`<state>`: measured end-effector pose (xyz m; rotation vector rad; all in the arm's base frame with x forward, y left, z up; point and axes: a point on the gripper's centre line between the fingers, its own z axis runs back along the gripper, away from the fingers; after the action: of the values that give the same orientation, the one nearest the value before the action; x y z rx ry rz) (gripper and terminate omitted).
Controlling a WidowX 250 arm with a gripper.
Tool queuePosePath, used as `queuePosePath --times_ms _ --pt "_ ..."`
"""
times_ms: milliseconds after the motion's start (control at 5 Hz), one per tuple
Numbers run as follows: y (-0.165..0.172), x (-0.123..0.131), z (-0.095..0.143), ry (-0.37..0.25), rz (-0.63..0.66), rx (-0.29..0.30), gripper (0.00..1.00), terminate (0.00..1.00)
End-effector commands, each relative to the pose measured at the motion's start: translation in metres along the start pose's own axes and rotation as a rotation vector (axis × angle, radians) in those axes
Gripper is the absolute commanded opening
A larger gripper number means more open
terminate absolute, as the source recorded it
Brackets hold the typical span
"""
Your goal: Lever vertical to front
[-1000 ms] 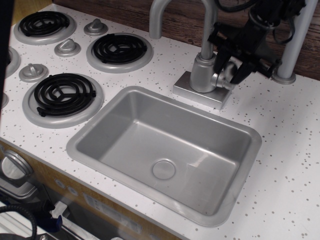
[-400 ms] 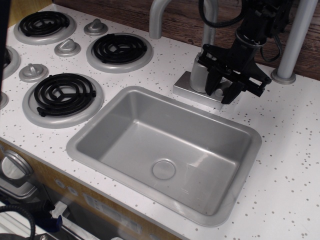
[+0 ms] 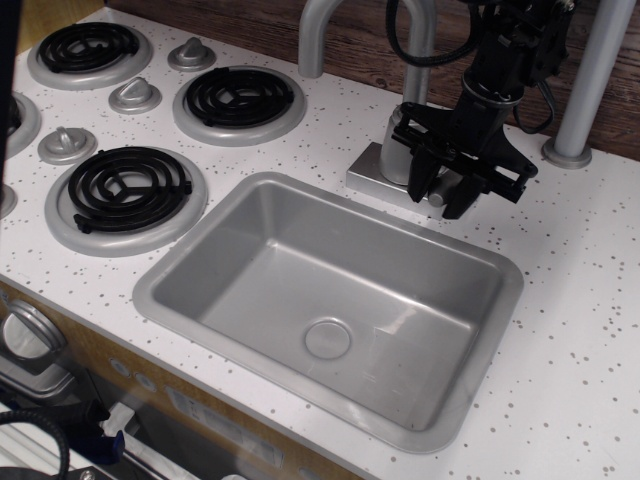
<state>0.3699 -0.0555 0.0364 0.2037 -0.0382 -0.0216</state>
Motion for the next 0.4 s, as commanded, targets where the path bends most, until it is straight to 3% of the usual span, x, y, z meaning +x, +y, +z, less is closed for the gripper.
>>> queuePosePath --times_ms 0,200 --pt "0.006 -0.006 0.029 -0.03 0.044 0.043 1.0 0.0" --pt "0.013 -0.018 0.039 -0.03 0.063 0.067 1.0 0.0"
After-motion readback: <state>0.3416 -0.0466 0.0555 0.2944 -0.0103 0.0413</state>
